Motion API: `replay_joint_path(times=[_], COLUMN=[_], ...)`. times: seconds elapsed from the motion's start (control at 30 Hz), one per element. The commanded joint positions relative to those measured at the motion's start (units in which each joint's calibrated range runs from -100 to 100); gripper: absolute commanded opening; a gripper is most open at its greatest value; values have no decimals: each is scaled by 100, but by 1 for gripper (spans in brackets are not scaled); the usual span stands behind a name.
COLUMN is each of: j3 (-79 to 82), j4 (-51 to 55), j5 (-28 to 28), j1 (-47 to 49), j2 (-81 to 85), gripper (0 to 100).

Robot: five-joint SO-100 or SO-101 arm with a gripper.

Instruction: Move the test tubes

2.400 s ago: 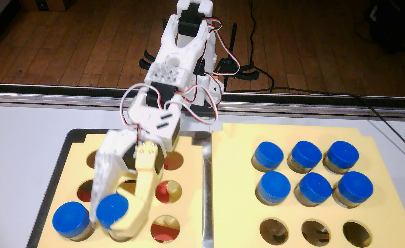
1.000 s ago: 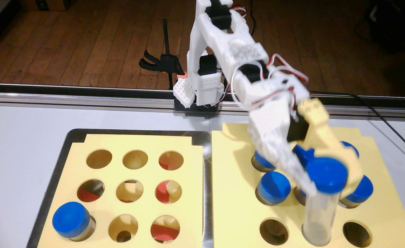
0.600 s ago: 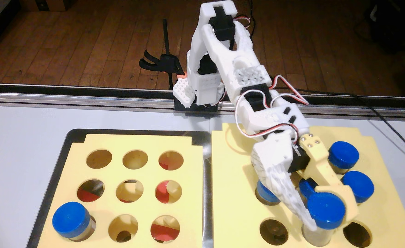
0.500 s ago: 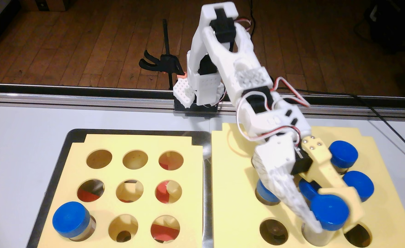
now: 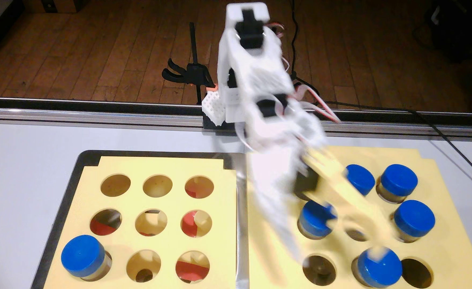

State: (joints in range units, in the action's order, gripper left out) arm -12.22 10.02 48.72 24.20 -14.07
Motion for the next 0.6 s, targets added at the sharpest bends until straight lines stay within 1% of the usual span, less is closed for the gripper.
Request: replay_joint_path(times=[0.0,0.03,0.07,0.23,0.27,0.37,0.4,0.5,0.57], j3=[365,655,1345,3460,3678,3887,3796,3279,2534], j4=[26,26,26,-3,-23,-52,-61,-61,-61], j5=[23,23,23,-24,-24,-24,-24,-8,7], j1=[-986,-1231,-1697,-2720,-2831,-3083,-3172,-3187,-3142], j2=[1602,1863,2392,3417,3435,3391,3131,2488,1793], gripper=[34,34,34,34,34,34,34,34,34])
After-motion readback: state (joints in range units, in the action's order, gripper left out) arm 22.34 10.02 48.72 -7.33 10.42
